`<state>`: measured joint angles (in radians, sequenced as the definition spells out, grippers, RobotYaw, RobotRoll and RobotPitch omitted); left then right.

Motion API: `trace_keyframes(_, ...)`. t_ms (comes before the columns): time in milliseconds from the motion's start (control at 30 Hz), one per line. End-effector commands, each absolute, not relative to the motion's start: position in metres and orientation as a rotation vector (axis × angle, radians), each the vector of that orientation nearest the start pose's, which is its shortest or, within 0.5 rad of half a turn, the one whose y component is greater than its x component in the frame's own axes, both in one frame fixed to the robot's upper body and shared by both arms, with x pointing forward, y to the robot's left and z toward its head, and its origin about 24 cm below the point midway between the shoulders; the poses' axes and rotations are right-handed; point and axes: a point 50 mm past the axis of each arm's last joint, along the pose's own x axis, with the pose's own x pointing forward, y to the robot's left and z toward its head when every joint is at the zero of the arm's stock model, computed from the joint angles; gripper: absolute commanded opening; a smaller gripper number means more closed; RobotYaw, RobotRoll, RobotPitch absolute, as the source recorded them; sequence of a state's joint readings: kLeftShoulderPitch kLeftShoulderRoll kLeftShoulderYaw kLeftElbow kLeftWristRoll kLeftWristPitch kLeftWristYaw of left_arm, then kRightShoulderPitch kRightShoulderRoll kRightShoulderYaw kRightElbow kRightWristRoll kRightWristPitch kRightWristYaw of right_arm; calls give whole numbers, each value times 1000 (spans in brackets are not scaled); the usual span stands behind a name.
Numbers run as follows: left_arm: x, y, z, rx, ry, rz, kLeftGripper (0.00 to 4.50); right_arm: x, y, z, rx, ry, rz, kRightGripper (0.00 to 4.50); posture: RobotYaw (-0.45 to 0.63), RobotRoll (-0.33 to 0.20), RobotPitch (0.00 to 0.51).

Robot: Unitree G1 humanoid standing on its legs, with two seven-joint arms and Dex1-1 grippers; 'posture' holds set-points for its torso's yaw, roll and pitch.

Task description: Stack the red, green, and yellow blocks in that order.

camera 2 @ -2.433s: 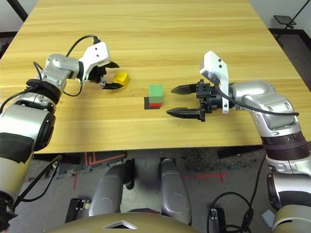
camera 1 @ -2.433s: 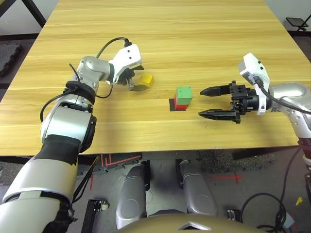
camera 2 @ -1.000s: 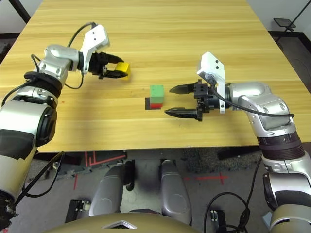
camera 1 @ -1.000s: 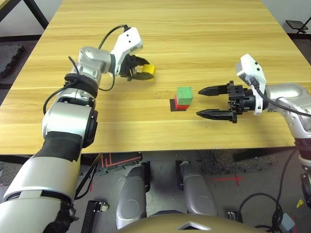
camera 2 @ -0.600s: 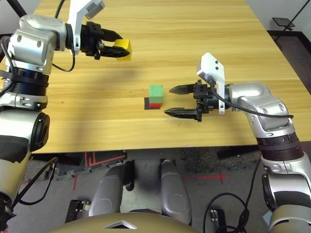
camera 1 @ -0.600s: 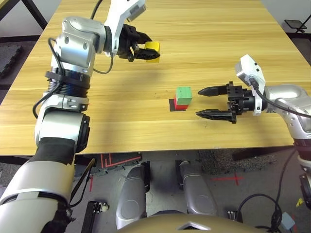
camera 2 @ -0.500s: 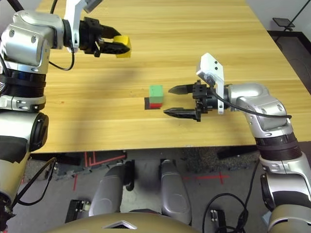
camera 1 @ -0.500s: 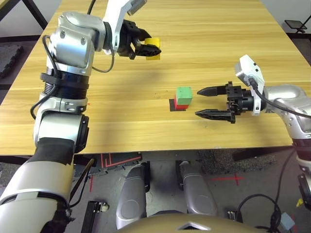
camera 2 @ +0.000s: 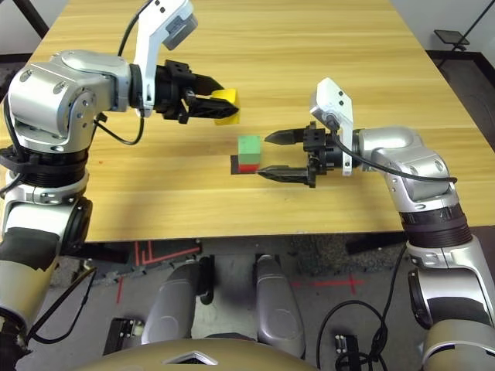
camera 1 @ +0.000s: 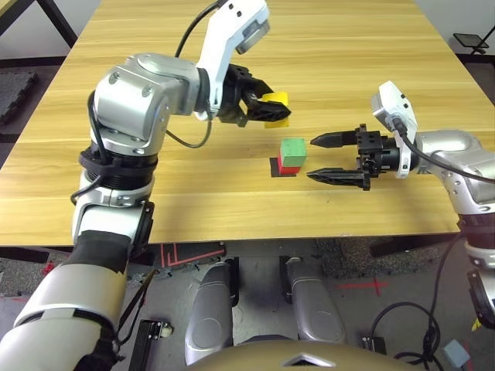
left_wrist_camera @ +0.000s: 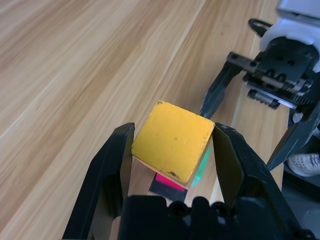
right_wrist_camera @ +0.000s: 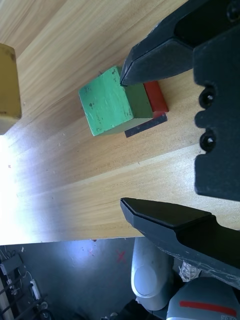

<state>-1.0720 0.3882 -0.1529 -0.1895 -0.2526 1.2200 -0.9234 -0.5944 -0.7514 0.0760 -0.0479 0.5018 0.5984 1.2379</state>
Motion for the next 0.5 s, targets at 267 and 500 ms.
trace_keyframes(267,288,56,258,439,132,-1180,2642,293,-178,192,-264,188,1338,4500,229,57,152)
trace_keyframes(500,292,55,238,504,184,-1206,2642,292,-178,192,-261,182,1338,4500,218,62,157)
